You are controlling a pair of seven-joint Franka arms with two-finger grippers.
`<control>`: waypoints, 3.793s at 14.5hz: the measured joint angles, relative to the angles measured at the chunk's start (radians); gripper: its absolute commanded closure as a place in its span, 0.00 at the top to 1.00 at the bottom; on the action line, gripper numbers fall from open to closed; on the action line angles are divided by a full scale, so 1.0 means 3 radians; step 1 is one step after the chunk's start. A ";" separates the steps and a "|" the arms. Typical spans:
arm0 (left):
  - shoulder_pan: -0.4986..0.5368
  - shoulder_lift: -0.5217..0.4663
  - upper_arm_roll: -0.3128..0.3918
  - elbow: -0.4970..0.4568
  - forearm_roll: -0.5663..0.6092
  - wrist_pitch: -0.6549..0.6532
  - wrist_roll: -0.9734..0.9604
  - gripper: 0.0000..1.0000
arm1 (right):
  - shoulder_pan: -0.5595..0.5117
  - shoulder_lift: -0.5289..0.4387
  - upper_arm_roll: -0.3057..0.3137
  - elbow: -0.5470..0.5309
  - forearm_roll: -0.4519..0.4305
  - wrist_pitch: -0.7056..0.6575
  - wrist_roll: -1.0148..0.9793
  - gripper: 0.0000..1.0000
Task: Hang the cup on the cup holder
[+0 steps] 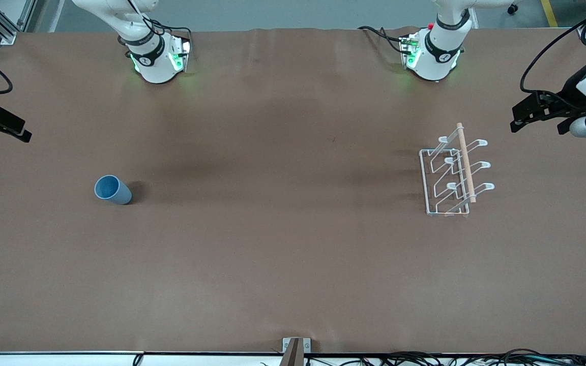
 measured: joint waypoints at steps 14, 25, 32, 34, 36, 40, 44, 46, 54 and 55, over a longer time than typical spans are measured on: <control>0.0008 0.0026 0.0001 -0.0001 0.0000 0.0001 0.0000 1.00 | -0.0138 0.0382 -0.0008 -0.2007 -0.0071 0.2464 -0.0466 1.00; 0.0008 0.0048 -0.0001 -0.0002 0.0000 0.0001 0.0000 1.00 | -0.0251 0.0948 -0.0007 -0.2266 -0.0071 0.3128 -0.0632 0.47; 0.0008 0.0050 -0.0001 -0.0002 0.0000 0.0001 0.0000 1.00 | -0.0252 0.0978 -0.0007 -0.2265 -0.0069 0.3127 -0.0636 0.00; 0.0008 0.0052 -0.0001 -0.0002 0.0000 0.0001 0.0000 1.00 | -0.0253 0.0978 -0.0007 -0.2254 -0.0068 0.3128 -0.0635 0.00; 0.0008 0.0056 -0.0001 -0.0002 0.0000 0.0001 0.0000 1.00 | -0.0253 0.0977 -0.0006 -0.2166 -0.0068 0.3013 -0.0635 0.00; 0.0008 0.0057 -0.0001 -0.0002 0.0000 0.0001 0.0000 1.00 | -0.0244 0.0907 0.0036 -0.1647 -0.0022 0.2336 -0.0633 0.00; 0.0008 0.0058 -0.0001 -0.0001 0.0000 0.0001 0.0000 1.00 | -0.0074 0.0627 0.0090 -0.1466 0.0581 0.1808 -0.0632 0.00; 0.0008 0.0058 -0.0001 -0.0002 0.0000 0.0001 0.0000 1.00 | 0.0091 0.0522 0.0100 -0.1469 0.0916 0.1590 -0.0592 0.00; 0.0010 0.0058 -0.0005 0.0007 0.0000 0.0002 0.0030 1.00 | 0.0629 0.0501 0.0116 -0.1593 0.2774 0.1093 -0.0565 0.00; 0.0004 0.0058 -0.0013 0.0008 0.0000 0.0002 0.0041 1.00 | 0.0697 0.0501 0.0117 -0.1627 0.2989 0.1074 -0.0565 0.00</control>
